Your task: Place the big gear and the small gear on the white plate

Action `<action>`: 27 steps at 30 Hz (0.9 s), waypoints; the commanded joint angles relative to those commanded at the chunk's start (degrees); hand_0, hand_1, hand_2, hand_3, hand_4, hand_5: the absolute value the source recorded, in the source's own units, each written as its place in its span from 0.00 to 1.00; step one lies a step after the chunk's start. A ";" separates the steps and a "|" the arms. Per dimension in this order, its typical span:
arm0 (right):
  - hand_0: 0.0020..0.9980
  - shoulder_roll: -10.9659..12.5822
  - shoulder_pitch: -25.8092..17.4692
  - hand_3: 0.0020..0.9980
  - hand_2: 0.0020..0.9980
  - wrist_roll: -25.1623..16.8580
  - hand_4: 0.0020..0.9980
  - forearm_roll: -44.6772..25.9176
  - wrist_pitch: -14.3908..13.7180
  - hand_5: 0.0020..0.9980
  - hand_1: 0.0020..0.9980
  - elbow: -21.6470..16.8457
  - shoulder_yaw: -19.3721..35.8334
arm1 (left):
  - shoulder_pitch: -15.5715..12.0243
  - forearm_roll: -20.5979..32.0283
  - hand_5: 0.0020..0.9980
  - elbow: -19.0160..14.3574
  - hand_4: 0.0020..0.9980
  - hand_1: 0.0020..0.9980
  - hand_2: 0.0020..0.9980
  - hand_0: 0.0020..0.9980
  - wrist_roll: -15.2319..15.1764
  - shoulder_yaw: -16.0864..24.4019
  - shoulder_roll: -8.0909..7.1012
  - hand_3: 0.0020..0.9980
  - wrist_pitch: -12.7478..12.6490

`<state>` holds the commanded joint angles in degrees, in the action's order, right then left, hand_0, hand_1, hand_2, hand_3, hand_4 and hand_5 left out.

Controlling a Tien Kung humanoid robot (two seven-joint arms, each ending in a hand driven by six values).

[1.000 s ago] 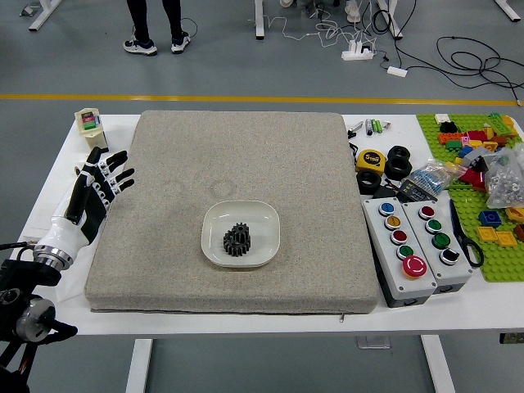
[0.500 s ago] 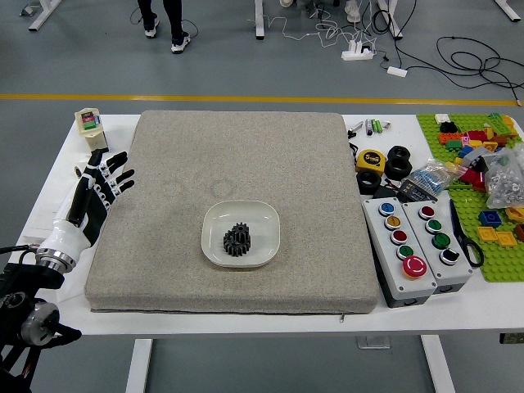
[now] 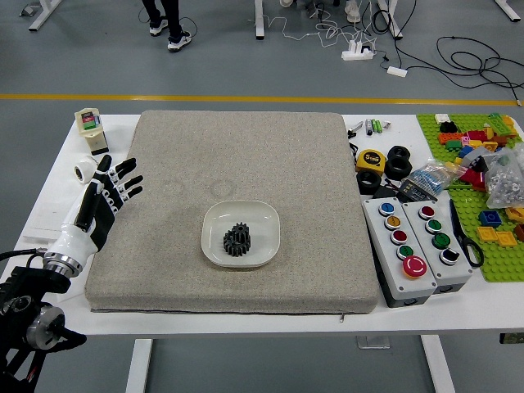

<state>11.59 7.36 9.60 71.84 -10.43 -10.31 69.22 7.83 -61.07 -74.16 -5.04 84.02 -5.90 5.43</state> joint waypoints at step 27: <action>0.70 0.02 0.21 0.62 0.77 -0.20 0.84 -1.27 -0.13 0.65 0.69 0.00 -0.59 | -0.09 -1.37 1.00 0.04 0.95 0.91 0.96 0.86 0.30 0.91 0.66 0.86 -0.41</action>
<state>11.61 7.57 9.40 70.57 -10.56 -10.31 68.63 7.74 -62.44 -74.12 -4.74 84.93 -5.24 5.02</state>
